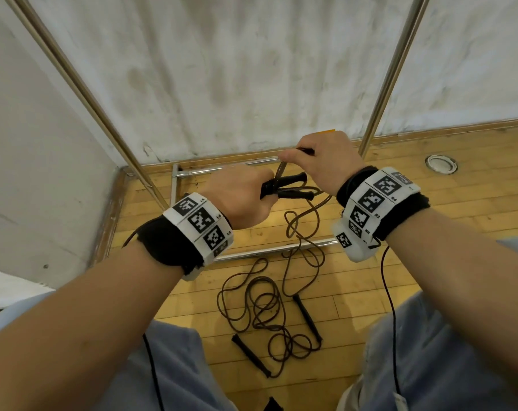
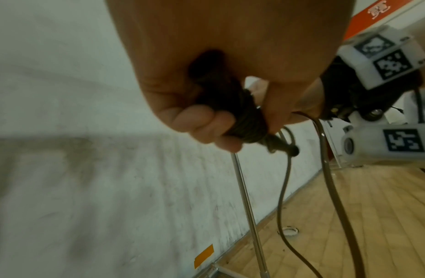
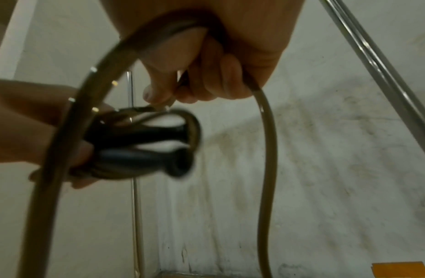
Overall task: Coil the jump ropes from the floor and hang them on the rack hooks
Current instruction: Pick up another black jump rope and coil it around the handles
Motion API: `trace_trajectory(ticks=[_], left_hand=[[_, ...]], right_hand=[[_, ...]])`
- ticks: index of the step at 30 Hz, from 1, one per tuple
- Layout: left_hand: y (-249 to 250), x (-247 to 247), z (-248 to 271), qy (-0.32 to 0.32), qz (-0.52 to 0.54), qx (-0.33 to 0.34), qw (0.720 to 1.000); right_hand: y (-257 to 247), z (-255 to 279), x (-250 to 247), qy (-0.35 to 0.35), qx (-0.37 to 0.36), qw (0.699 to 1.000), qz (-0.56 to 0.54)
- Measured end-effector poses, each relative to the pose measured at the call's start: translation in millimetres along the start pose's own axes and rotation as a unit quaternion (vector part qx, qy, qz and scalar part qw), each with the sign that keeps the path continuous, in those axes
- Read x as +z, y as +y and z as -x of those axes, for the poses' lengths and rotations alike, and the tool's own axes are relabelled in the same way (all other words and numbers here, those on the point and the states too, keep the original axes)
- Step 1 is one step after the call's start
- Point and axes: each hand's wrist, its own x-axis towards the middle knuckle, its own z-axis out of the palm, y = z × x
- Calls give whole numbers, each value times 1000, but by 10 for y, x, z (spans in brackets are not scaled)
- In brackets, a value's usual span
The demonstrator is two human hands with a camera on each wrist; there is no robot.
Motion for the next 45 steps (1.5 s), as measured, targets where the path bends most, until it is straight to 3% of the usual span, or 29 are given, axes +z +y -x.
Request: trace_trajectory(ticks=[7,11,14,17,21,24,26,29,32,34,37,40,42,45], left_hand=[[-54,-302,134,12,200,53,978],[31,-382,141,78,313,23,946],[59,-389,99,138,380,-26,915],[77,-383,50,167,400,-57,899],[49,-360,-15,195,364,-67,908],[61,-325,-39,179,321,-70,927],[112,-312,-37,153,323,-62,932],[167,-345,-39,134,360,-61,921],[100,-382,-62,166,386,-90,903],[29,-401,-70,194,385,-103,897],[-65,-404,-66,215,364,-100,901],[-157,-357,-60,210,294,-100,927],[-218,-314,-42,196,240,-99,946],[-304,-249,-19,156,183,-110,964]], right_hand=[[-17,-42,-92,-79,43,985,-149],[-58,-20,-89,-131,77,940,-304],[-169,32,32,-137,124,918,-352],[-311,96,158,-100,112,931,-331],[-454,197,292,-90,58,960,-259],[-443,245,368,-96,53,980,-167],[-415,242,393,-103,81,977,-169],[-428,206,410,-128,130,940,-287],[-469,210,413,-115,168,864,-460],[-478,214,394,-97,188,847,-488],[-462,222,368,-71,178,876,-443],[-482,245,344,-100,136,920,-354],[-480,236,306,-99,88,957,-257],[-453,191,216,-61,57,979,-183]])
